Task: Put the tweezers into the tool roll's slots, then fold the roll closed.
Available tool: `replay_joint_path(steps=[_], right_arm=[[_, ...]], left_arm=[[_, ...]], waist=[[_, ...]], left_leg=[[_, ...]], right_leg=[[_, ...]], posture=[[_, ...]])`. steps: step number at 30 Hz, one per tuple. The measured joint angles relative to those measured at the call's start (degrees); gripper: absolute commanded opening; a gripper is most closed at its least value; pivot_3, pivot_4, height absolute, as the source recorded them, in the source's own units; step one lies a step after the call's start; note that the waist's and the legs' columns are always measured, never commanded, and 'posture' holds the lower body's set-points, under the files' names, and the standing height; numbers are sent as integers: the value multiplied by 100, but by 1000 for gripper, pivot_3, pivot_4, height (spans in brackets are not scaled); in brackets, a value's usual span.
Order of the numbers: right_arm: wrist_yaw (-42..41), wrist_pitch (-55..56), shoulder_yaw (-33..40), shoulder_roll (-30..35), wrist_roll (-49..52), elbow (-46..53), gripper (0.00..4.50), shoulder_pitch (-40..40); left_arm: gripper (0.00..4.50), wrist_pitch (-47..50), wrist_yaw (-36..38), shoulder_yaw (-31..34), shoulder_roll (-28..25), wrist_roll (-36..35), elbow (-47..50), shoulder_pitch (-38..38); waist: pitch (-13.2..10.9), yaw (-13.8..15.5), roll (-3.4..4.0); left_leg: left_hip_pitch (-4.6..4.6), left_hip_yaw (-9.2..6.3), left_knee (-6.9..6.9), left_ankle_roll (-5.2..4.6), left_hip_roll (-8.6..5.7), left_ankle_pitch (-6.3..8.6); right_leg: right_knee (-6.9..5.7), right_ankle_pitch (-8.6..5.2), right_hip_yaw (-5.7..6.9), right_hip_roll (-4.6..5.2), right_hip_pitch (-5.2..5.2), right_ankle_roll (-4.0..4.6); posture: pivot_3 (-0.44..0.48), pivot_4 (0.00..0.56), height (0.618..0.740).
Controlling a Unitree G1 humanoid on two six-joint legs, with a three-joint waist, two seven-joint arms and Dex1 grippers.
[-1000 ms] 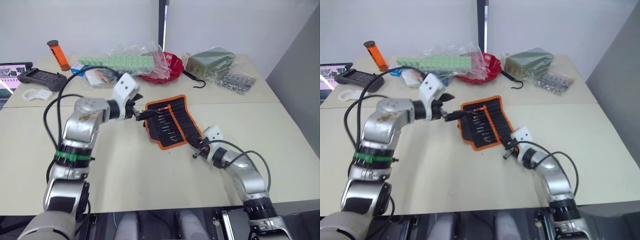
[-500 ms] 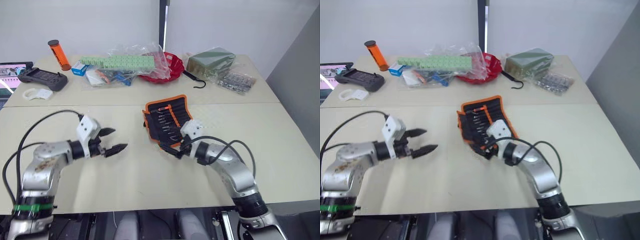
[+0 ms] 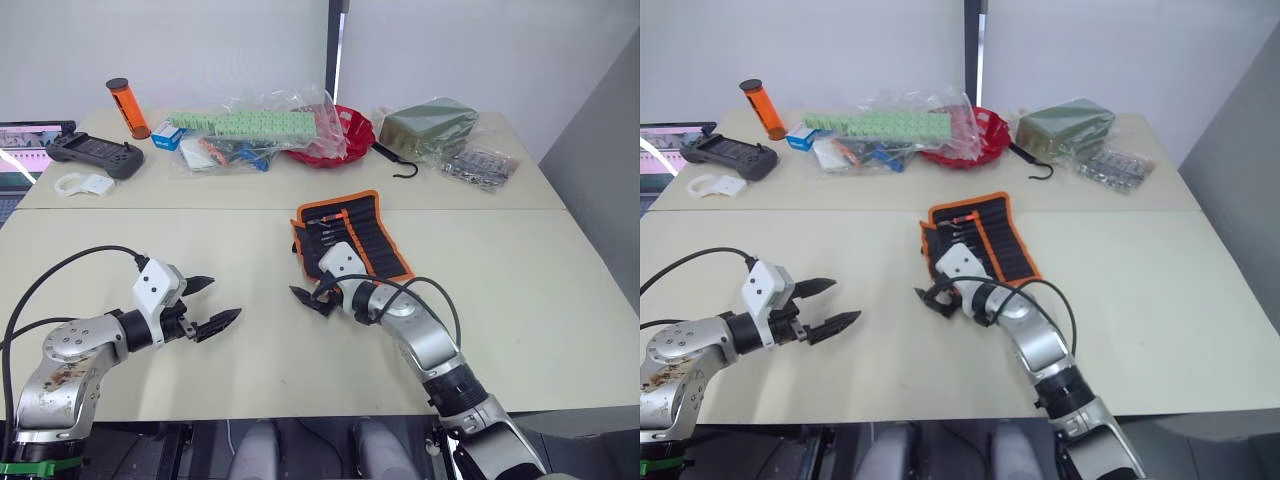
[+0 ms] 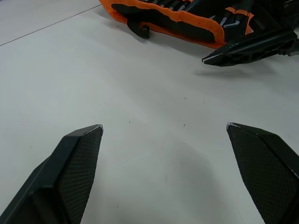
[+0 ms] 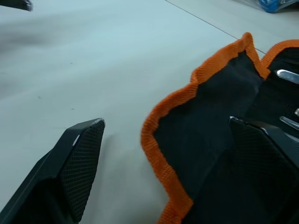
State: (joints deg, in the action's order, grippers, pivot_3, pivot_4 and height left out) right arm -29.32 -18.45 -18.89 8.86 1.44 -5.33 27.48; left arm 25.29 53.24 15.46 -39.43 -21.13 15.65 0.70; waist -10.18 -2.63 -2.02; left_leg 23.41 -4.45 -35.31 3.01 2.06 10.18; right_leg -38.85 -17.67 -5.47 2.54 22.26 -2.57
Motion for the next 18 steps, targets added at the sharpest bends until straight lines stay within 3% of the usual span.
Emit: replay_joint_path(steps=[11,18], right_arm=[[-470,431,6,-16,-12,-343,26,251],[-1498,985,-110,303,118,-361,26,270]], left_arm=[[4500,-385,35,-242,-205,121,-335,-264],[4500,-721,331,-515,-427,209,-847,-802]], waist=[[-1,6,1],[-1,-9,1]], left_leg=[[-1,0,1,0,0,0],[0,0,5,0,1,0]], right_leg=[[2,0,2,-1,-1,0],[2,0,5,-1,1,0]], posture=[[0,150,740],[0,150,740]])
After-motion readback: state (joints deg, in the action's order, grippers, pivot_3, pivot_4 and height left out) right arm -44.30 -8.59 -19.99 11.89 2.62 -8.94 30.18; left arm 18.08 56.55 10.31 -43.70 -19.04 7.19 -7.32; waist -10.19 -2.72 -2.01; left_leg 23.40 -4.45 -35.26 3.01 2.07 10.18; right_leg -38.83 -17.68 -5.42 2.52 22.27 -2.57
